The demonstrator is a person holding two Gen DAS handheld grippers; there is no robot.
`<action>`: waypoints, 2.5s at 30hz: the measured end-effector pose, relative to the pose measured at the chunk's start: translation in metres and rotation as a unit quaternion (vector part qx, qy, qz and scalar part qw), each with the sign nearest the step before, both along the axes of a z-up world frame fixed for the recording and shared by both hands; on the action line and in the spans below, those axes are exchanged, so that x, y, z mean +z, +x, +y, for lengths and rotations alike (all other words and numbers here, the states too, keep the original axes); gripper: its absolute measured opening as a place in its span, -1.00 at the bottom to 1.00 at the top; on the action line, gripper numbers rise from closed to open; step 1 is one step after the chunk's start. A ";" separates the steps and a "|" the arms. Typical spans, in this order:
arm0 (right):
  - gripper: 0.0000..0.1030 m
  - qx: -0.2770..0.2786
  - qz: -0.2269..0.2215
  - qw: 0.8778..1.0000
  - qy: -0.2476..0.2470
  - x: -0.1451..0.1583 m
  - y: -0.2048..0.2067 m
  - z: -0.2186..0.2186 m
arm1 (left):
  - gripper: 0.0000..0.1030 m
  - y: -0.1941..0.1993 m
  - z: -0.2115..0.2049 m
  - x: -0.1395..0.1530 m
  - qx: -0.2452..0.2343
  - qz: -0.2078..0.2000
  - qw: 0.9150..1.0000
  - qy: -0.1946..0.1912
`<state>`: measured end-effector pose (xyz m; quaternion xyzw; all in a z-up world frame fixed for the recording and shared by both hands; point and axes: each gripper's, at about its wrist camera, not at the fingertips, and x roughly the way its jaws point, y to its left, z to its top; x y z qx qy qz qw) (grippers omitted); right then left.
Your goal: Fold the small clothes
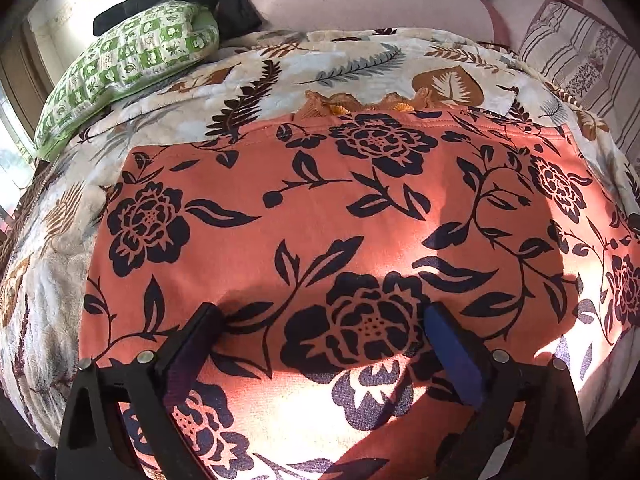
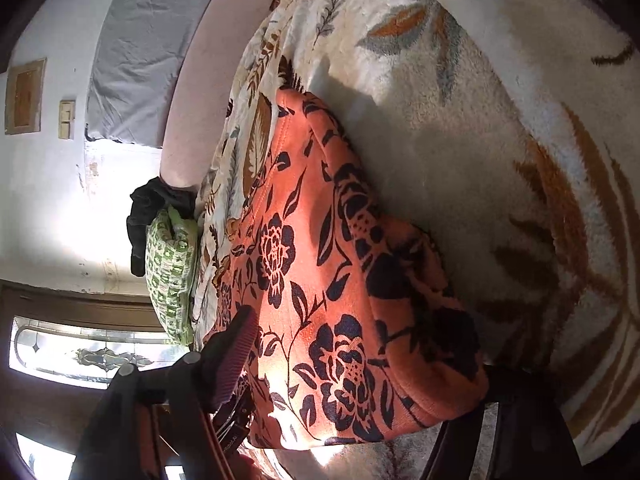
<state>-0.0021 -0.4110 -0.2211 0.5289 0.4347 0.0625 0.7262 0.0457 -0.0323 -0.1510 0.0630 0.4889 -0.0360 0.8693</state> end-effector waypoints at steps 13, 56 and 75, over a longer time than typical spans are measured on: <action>-0.71 0.037 0.008 0.988 -0.152 0.026 -0.007 0.015 | 1.00 -0.012 -0.002 0.001 -0.009 -0.007 1.000 0.005; -0.25 0.042 0.036 0.998 -0.022 -0.004 -0.006 0.001 | 1.00 -0.030 -0.003 0.020 -0.034 -0.012 0.999 0.013; 0.71 -0.063 -0.014 0.998 0.006 0.015 -0.044 -0.003 | 1.00 -0.033 0.008 0.037 0.001 -0.030 1.000 -0.005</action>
